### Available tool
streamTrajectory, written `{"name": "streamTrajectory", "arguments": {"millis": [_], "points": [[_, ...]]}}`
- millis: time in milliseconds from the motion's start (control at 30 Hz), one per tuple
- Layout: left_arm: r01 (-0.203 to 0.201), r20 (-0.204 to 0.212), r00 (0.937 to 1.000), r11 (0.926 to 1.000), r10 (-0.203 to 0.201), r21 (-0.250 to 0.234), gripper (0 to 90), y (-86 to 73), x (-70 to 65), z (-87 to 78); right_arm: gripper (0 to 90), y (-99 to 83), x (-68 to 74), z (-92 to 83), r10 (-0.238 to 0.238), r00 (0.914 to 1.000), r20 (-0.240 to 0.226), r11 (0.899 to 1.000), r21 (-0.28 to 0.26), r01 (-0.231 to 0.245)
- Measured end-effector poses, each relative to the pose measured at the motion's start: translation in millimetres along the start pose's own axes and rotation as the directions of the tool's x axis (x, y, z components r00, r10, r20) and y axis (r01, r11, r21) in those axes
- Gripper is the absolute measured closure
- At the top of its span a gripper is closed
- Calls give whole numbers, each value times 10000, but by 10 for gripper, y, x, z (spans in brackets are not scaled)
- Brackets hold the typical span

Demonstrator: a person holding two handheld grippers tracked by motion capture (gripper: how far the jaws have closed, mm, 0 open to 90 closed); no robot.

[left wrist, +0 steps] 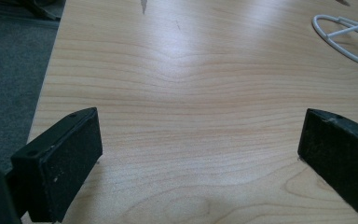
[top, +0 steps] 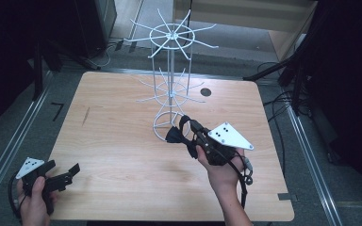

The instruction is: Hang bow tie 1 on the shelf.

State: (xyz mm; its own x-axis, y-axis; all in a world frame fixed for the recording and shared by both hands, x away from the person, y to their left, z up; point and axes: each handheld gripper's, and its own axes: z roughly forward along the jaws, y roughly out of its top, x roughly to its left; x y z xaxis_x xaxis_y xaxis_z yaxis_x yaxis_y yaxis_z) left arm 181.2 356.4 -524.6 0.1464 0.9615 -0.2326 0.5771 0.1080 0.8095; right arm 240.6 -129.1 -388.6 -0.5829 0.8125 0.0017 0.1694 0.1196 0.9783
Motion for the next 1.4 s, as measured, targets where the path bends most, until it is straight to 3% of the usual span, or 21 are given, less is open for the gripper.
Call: {"name": "streamTrajectory", "arguments": {"millis": [533,967,1400], "points": [[-31,-1,10000,10000,31,4,0,0,-1,1,900,164,-30,44,-68,10000,-3,9998,-166,68],[-37,16,10000,10000,37,24,0,0,0,2,900,115,-113,243,599,9981,-166,9980,231,-595],[-41,16,10000,10000,41,17,0,0,-2,2,900,45,-141,415,883,9959,-183,9950,477,-874]]}}
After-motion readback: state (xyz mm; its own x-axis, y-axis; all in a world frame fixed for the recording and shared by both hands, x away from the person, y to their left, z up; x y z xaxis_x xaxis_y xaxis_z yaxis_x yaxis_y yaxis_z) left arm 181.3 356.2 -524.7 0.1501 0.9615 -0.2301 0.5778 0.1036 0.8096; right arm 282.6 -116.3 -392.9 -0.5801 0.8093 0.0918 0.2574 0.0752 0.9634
